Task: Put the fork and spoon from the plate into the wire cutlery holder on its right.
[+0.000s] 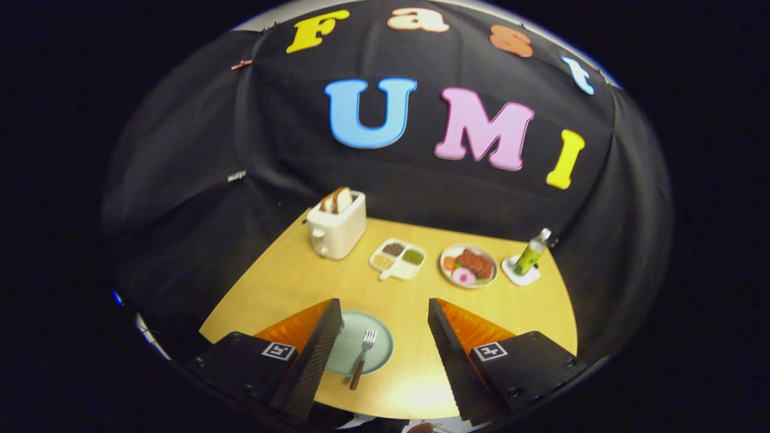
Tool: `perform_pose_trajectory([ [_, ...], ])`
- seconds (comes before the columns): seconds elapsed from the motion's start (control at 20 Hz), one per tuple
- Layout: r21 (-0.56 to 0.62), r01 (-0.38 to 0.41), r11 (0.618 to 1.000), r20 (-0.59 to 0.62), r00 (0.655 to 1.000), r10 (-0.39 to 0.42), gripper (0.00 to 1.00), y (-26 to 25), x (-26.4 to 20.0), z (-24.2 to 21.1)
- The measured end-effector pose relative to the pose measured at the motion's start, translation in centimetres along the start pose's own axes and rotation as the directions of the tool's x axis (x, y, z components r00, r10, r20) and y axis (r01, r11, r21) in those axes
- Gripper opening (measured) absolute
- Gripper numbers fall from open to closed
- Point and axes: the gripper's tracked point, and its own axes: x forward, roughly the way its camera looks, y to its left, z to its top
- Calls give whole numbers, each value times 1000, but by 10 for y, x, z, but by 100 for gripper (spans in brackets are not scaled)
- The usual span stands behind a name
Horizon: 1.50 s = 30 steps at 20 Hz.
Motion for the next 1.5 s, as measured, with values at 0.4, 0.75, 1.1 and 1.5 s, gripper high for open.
perform_pose_trajectory([
  [0.4, -47, -13, 999, -361, 932, -5, 72, 21, 86, -155],
  [0.75, 21, 30, 999, -485, 875, -16, 39, 23, 142, -202],
  [1.1, 16, 63, 998, -602, 798, -41, 30, 28, 170, -244],
  [1.5, 86, -19, 996, -507, 860, 60, 10, 39, 169, -203],
])
